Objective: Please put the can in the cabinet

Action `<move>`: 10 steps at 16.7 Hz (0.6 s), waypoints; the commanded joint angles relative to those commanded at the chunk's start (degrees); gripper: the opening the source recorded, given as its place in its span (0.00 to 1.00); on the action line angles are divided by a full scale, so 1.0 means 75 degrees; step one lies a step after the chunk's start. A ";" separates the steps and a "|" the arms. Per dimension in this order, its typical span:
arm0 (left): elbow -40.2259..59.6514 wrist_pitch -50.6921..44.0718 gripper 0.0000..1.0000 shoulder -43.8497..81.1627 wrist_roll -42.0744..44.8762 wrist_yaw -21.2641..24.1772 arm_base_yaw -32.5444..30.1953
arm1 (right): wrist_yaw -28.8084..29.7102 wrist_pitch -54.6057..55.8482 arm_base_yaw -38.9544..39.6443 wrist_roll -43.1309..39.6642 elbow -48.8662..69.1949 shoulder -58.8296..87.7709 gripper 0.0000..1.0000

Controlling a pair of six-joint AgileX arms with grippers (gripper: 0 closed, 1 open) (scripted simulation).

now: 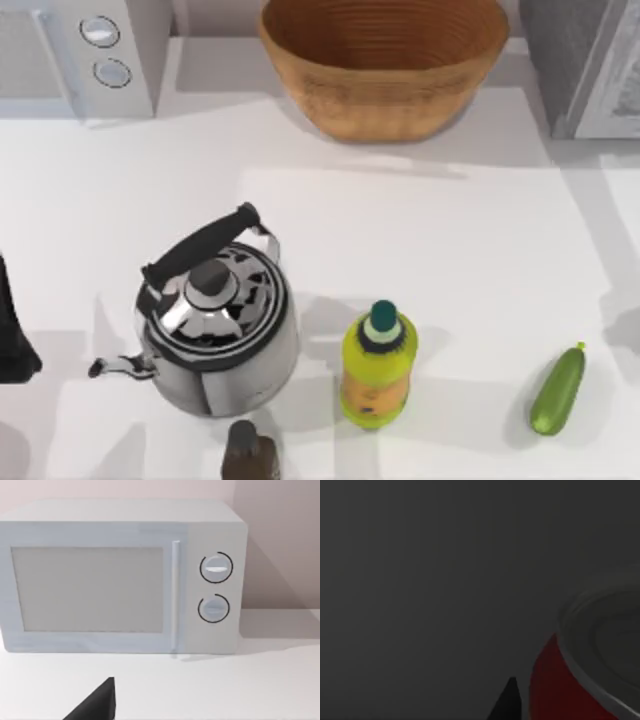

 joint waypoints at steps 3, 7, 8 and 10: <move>0.0000 0.0000 1.00 0.0000 0.0000 0.0000 0.0000 | -0.0182 -0.0332 -0.0067 0.0114 0.1531 0.1026 0.00; 0.0000 0.0000 1.00 0.0000 0.0000 0.0000 0.0000 | -0.0371 -0.0493 -0.0080 0.0235 0.2575 0.1712 0.00; 0.0000 0.0000 1.00 0.0000 0.0000 0.0000 0.0000 | -0.0388 -0.0497 -0.0079 0.0244 0.2639 0.1747 0.00; 0.0000 0.0000 1.00 0.0000 0.0000 0.0000 0.0000 | -0.0388 -0.0497 -0.0079 0.0244 0.2639 0.1747 0.00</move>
